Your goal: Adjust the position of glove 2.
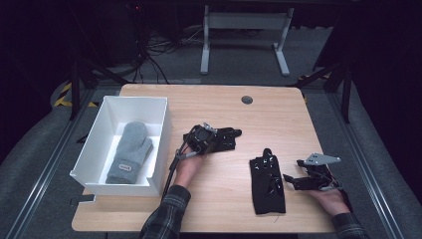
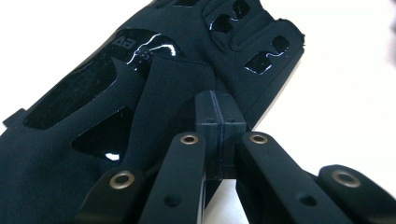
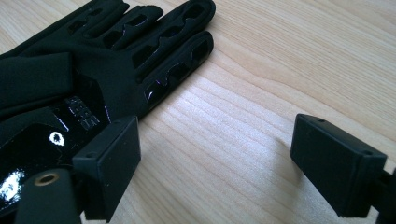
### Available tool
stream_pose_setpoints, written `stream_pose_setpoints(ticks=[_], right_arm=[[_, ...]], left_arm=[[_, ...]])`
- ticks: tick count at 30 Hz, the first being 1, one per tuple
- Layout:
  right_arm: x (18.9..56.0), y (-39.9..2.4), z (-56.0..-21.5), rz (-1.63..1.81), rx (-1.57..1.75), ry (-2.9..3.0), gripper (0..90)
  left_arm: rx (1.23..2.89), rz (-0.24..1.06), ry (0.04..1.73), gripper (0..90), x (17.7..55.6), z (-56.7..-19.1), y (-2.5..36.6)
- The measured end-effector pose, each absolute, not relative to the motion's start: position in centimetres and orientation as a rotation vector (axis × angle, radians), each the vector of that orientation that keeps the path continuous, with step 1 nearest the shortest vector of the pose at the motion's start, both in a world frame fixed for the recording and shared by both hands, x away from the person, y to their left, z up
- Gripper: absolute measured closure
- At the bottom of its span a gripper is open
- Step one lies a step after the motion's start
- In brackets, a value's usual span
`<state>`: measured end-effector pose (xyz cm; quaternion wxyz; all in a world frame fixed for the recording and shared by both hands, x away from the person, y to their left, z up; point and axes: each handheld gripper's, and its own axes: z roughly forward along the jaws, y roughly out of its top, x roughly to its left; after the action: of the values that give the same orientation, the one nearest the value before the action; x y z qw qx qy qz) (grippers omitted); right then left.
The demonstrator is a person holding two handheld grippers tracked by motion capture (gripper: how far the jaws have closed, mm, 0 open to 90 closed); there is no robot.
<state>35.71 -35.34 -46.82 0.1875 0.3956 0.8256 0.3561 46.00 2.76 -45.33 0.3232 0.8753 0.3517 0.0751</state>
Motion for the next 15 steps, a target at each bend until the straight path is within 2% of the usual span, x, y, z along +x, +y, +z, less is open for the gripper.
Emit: stream_pose_setpoints(ticks=[7,15], right_arm=[[35.7,-35.3,-46.8,1.002,1.113,2.323,16.5],[35.7,-35.3,-46.8,1.002,1.113,2.323,16.5]], left_arm=[[2.357,0.170,0.832,90.0,42.3,-45.1,1.8],[2.342,0.095,0.782,90.0,39.6,-45.4,1.0]])
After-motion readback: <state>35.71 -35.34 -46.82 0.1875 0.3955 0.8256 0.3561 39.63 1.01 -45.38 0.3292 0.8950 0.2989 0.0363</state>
